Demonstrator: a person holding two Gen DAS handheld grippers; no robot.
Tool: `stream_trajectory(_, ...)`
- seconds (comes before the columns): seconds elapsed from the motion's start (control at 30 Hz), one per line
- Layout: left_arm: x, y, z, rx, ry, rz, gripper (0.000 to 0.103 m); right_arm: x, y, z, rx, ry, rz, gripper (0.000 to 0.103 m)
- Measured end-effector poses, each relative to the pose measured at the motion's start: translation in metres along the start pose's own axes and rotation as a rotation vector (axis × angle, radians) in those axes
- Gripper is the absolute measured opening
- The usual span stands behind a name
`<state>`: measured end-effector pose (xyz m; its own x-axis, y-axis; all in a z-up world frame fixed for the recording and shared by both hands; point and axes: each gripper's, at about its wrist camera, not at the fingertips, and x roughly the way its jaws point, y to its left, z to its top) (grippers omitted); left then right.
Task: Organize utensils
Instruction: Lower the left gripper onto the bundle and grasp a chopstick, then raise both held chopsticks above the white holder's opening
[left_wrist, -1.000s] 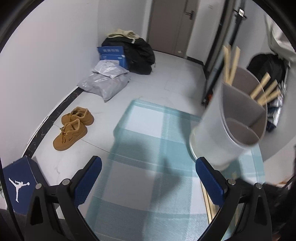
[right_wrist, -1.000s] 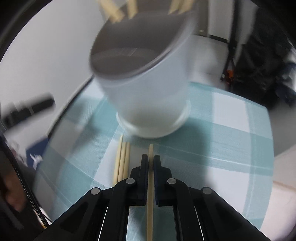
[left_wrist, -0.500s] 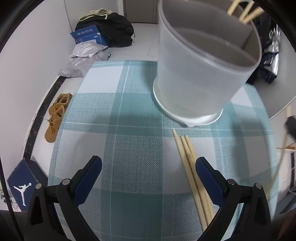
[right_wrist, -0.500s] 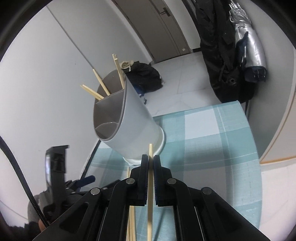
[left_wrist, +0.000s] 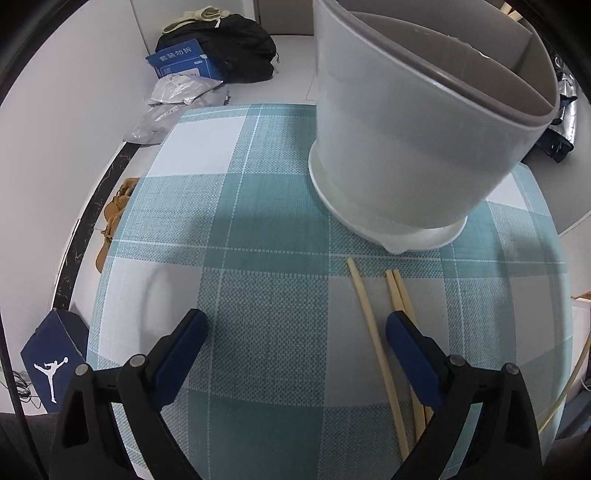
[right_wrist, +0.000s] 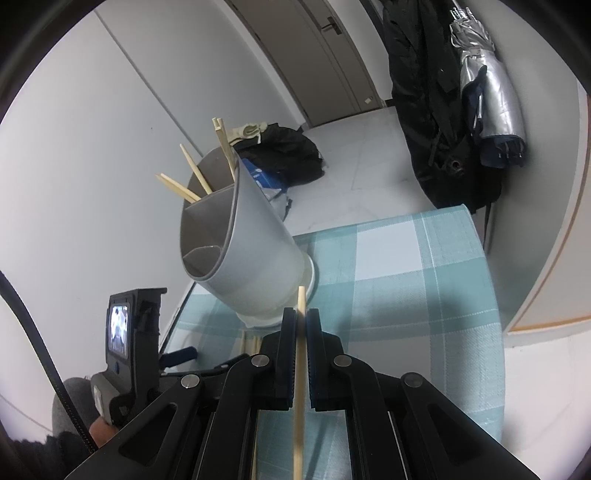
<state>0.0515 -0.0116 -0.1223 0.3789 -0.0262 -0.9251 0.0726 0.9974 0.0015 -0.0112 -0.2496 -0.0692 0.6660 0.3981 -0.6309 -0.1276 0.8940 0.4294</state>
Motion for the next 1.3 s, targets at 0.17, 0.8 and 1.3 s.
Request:
stream_trajectory(0.17,-0.001,-0.001,0.001,-0.003,-0.001,-0.003,0.087,0.003,-0.003,-0.001,0.005,0.008,-0.002,0.004)
stream_trajectory(0.8,-0.004,-0.018,0.012,0.057,-0.042,-0.054,0.012,0.013,0.005,0.002,-0.010,0.014,-0.011,0.005)
stream_trajectory(1.3,-0.033,-0.006,0.000,0.042,-0.097,-0.141,0.001,0.013,0.029,-0.003,-0.062,-0.011,-0.038,0.005)
